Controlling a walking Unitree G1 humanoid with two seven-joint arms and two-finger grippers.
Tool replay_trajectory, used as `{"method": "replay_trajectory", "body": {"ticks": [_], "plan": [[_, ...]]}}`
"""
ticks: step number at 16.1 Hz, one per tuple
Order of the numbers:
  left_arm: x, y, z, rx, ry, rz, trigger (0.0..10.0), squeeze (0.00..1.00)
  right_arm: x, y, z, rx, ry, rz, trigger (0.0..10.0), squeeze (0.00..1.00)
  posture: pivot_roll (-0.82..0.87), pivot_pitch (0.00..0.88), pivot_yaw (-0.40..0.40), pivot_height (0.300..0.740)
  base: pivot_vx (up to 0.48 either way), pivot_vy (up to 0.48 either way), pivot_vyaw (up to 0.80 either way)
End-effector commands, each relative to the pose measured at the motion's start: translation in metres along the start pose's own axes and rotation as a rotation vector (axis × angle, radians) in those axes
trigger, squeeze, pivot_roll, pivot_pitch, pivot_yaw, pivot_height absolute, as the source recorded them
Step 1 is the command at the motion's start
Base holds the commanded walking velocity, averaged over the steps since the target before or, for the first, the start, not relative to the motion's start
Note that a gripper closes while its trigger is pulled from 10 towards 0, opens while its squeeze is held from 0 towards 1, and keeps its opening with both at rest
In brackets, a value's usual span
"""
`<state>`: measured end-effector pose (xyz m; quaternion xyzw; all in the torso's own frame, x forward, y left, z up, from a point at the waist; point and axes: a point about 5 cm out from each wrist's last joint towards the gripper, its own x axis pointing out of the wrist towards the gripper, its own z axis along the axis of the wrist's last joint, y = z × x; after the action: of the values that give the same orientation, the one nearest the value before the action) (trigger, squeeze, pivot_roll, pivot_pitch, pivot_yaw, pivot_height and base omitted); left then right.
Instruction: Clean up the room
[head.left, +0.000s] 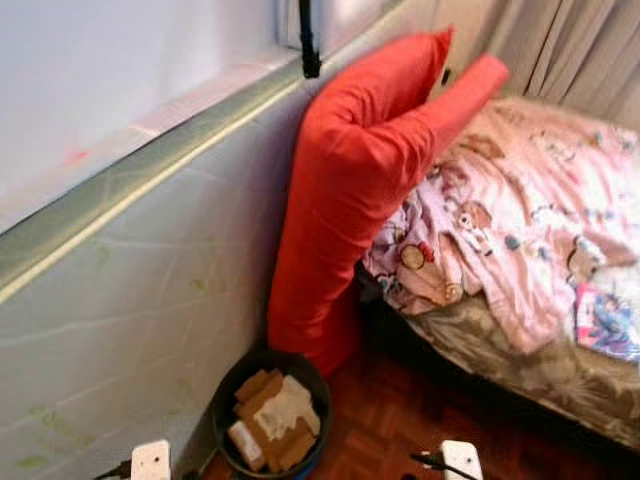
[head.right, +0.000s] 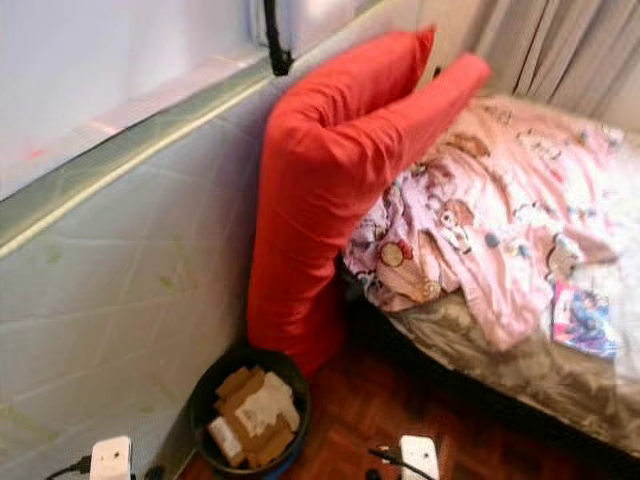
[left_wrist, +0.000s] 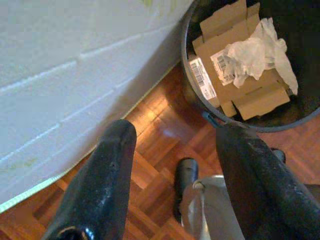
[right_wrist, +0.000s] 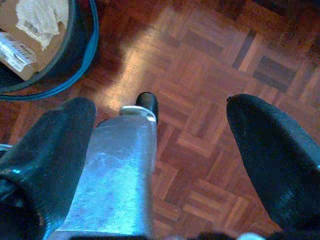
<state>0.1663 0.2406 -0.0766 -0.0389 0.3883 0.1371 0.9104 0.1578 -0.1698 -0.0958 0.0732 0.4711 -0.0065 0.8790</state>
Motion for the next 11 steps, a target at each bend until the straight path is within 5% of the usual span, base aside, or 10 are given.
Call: {"method": "replay_trajectory", "body": {"ticks": [1, 4, 11], "plan": [[-0.002, -0.003, -0.009, 0.007, 0.037, -0.003, 10.0, 0.0, -0.001, -0.004, 0.001, -0.003, -0.006, -0.013, 10.0, 0.0, 0.12, 0.114, -0.056, 0.74, 0.0, 0.0, 0.0], [-0.002, -0.009, -0.011, 0.003, 0.044, -0.009, 10.0, 0.0, 0.0, -0.001, -0.001, -0.009, -0.005, -0.014, 10.0, 0.0, 0.11, 0.123, -0.055, 0.74, 0.0, 0.0, 0.0], [-0.002, 0.0, -0.008, 0.023, 0.037, 0.001, 10.0, 0.0, -0.003, 0.014, -0.02, -0.013, 0.026, -0.002, 10.0, 0.0, 0.11, 0.122, -0.036, 0.74, 0.0, -0.262, 0.0]]}}
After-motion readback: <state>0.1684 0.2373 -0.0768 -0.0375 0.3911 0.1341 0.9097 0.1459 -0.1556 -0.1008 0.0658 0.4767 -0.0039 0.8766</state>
